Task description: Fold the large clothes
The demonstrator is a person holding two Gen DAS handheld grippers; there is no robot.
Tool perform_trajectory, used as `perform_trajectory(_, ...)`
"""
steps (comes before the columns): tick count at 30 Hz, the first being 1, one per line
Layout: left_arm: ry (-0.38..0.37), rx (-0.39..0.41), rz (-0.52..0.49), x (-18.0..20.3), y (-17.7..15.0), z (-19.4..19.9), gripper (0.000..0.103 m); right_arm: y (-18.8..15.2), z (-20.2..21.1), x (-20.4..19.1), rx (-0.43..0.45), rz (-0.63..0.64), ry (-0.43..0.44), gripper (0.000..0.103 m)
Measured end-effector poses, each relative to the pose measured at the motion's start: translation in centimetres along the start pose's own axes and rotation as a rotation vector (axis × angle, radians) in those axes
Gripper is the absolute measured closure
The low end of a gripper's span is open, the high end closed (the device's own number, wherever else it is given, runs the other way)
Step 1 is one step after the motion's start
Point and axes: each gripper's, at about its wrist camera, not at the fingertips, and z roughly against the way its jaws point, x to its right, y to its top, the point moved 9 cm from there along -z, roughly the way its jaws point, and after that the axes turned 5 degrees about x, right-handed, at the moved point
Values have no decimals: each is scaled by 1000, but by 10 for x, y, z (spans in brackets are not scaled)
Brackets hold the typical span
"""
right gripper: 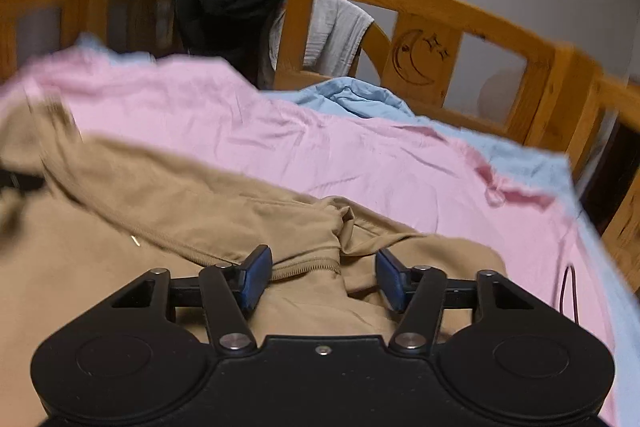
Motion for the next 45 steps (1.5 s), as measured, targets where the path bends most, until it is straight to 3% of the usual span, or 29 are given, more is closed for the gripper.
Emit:
perform_trajectory(4,12,-28,12,-2,-5,31,15,2,54,30,52,-9,-19,41)
perform_trajectory(9,60,-16,-71,3,-32,56,11,-34,95,68,22,-81,-117,38)
perform_trajectory(12,82,-32,-115,4,-46,50,11,-63,93,83,-46,-185,-158,38)
perform_trajectory(15,69,-36,-58,-3,-51,43,10,-82,85,86,-75,-209,-168,38)
perform_trajectory(21,80,-21,-39,-4,-53,33,8,-90,78,80,-58,-175,-185,34)
perform_trajectory(27,39,-42,-4,-12,-46,45,10,-86,84,82,-43,-190,-189,34)
perform_trajectory(31,38,-31,-27,-19,-37,69,10,-70,105,81,46,-163,-289,36)
perform_trajectory(33,75,-21,-34,-25,-35,81,9,-56,113,69,110,-130,-279,35)
perform_trajectory(35,93,-23,-10,-32,-34,90,7,-46,119,54,156,-114,-236,28)
perform_trajectory(41,116,-59,60,-51,-43,100,6,-47,116,-11,132,-40,-32,27)
perform_trajectory(45,130,-65,64,-56,-46,99,6,-47,112,-33,130,51,-17,26)
